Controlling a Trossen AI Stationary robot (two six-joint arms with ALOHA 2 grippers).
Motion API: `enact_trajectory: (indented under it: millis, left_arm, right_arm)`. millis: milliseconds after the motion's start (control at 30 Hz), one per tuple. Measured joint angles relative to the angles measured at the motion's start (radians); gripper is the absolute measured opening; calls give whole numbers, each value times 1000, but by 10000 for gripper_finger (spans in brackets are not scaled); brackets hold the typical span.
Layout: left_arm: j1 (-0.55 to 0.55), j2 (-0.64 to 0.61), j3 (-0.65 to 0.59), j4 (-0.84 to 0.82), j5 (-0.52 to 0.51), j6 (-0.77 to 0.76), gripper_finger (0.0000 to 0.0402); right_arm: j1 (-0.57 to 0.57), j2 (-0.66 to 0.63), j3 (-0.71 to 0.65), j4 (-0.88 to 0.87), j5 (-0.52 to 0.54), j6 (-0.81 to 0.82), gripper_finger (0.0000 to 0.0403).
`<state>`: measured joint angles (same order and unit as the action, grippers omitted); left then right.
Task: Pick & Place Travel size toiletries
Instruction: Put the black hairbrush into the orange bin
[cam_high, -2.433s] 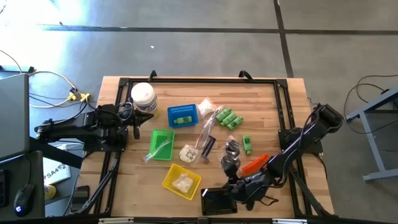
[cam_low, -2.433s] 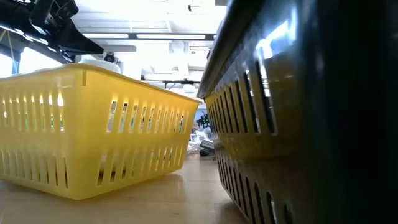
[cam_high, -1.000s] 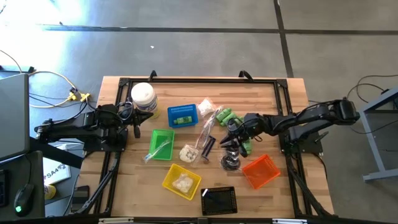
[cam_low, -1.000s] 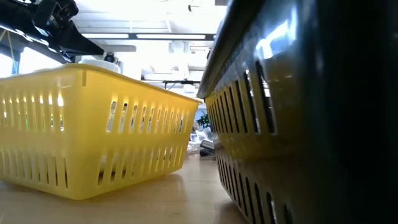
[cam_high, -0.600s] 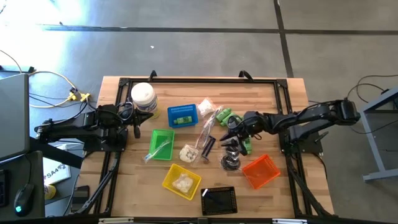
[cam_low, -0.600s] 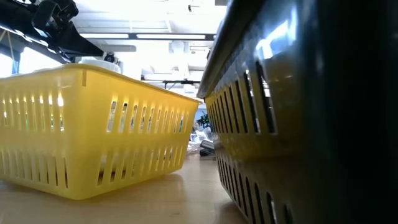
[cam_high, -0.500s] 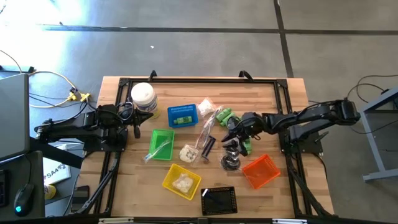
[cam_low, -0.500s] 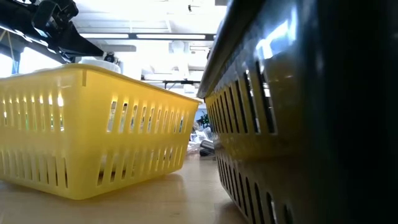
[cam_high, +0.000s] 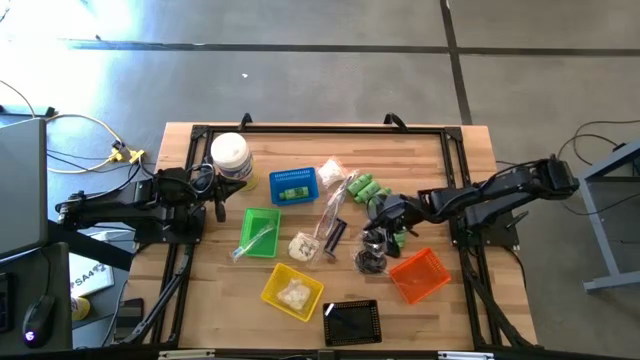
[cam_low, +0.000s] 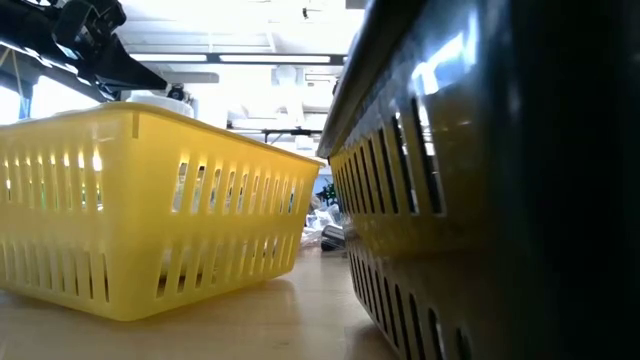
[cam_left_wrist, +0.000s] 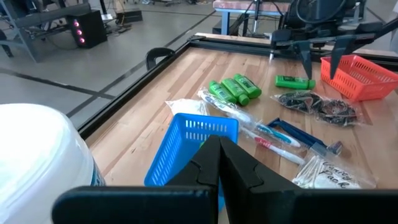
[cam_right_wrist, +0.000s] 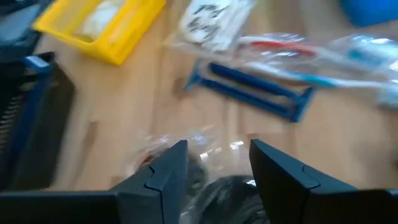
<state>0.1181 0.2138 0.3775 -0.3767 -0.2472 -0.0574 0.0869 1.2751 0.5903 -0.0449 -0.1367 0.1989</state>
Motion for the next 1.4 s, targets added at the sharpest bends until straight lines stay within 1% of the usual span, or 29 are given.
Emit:
enact_trajectory:
  millis: [67,167,300,467,567,633,767,833,900,1033,1167,1267,1400]
  left_arm:
    - [0,0,0,0,-1,0,0]
    - [0,0,0,2,-2,0,0]
    - [0,0,0,7,-2,0,0]
    - [0,0,0,7,-2,0,0]
    - [0,0,0,7,-2,0,0]
    - [0,0,0,7,-2,0,0]
    - [0,0,0,7,-2,0,0]
    - [0,0,0,7,-2,0,0]
    - [0,0,0,7,-2,0,0]
    - [0,0,0,7,-2,0,0]
    - [0,0,0,7,-2,0,0]
    - [0,0,0,7,-1,0,0]
    - [0,0,0,7,-1,0,0]
  right_arm:
    - [10,17,0,2,-40,-20,171]
    - [37,72,0,51,-18,-35,180]
    - [61,118,6,163,-43,7,192]
    - [129,217,61,99,-17,-1,204]
    - [162,267,113,108,-50,20,210]
    - [195,307,142,73,-63,23,213]
    - [244,361,186,-56,49,6,214]
    - [252,385,190,-79,70,8,214]
    - [257,396,192,-70,82,20,214]
    - [262,410,192,-70,151,29,213]
    - [266,416,192,-61,167,7,213]
    - [268,443,192,-20,196,-18,213]
    - [275,482,193,28,204,-40,212]
